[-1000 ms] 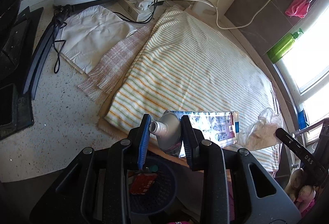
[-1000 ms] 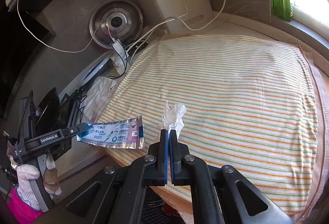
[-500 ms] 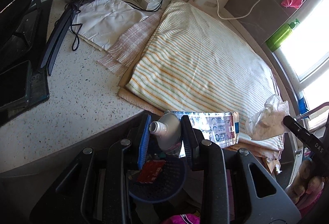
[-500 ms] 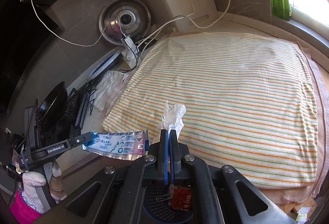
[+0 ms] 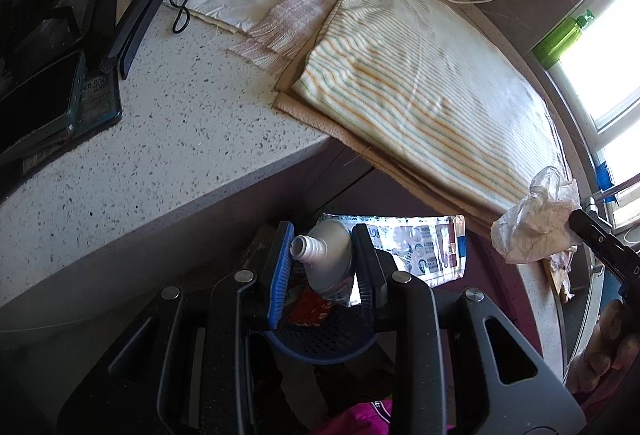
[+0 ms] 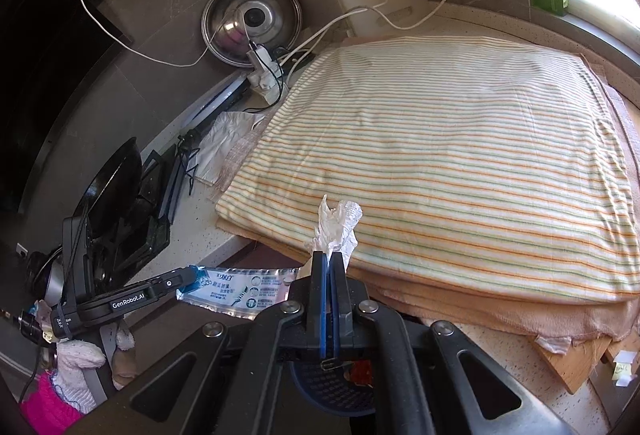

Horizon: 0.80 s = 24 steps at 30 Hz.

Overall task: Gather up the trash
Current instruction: 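Lift the tube and tissue off the towel and carry them down over the basket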

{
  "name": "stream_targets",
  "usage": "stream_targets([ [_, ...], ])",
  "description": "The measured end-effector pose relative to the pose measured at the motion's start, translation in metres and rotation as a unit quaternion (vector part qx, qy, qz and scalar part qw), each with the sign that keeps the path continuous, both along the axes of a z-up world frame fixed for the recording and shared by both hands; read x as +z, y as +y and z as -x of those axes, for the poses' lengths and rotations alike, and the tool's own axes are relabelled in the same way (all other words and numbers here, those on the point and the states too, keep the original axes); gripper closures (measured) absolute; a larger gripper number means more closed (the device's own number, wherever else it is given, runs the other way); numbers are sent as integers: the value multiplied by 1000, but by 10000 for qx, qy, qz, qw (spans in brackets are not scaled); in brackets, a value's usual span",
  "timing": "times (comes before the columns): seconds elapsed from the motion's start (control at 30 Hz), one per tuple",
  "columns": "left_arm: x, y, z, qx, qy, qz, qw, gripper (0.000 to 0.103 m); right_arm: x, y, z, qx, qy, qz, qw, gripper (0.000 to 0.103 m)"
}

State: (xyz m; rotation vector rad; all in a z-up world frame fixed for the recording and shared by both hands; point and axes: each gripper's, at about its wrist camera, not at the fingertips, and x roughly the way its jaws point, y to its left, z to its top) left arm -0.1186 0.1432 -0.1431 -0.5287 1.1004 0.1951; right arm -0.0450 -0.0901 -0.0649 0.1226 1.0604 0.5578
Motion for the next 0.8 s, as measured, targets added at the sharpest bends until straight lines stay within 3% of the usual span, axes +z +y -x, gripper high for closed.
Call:
stream_targets([
  [0.8,-81,-25,12,-286,919,-399,9946,74,-89,7,40,170,790,581,9950,103],
])
